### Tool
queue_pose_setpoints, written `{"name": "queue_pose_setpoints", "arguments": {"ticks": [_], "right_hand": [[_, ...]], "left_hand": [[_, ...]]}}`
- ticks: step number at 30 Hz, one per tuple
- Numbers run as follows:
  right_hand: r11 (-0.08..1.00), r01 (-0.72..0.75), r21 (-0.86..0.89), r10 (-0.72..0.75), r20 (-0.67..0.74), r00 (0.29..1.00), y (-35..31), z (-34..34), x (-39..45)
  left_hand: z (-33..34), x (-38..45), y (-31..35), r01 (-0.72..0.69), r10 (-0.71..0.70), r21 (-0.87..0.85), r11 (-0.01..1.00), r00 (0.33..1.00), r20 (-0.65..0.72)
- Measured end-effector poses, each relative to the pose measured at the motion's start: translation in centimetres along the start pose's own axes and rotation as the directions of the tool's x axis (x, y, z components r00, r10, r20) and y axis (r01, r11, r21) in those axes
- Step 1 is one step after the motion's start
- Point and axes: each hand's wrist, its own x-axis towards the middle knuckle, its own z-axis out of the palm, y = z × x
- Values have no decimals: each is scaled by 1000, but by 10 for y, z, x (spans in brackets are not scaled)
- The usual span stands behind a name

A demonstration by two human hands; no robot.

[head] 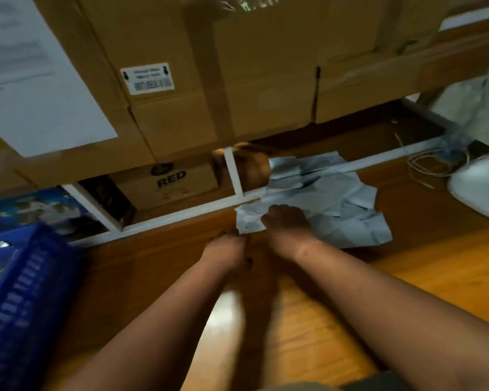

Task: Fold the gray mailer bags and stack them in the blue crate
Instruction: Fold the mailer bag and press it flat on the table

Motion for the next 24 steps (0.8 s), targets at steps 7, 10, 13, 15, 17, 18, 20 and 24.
{"name": "queue_pose_setpoints", "arguments": {"ticks": [7,10,13,15,17,18,20,24], "right_hand": [[960,-256,-116,261,27,965,83,24,5],[962,-239,-136,247,48,968,88,29,5],[981,-138,-134,141,13,990,73,25,4],[994,-21,-111,18,-28,999,51,21,-1],[992,97,-87,-102,-55,993,23,23,-9],[987,147,-67,-151,-62,987,7,26,-14],[970,244,-16,-245,-65,967,-25,33,-23],[910,414,-7,-414,-50,909,-90,52,-41]], "left_hand": [[12,25,41,-18,17,54,998,1000,22],[10,26,40,-7,5,68,998,1000,29],[6,19,31,22,-21,72,997,1000,-9],[6,10,22,46,-43,47,998,997,-67],[7,-2,10,100,-100,-3,995,987,-126],[9,-9,2,130,-133,-35,991,980,-145],[17,-27,-16,176,-187,-80,981,971,-152],[47,-72,-55,234,-242,-81,969,963,-120]]}}
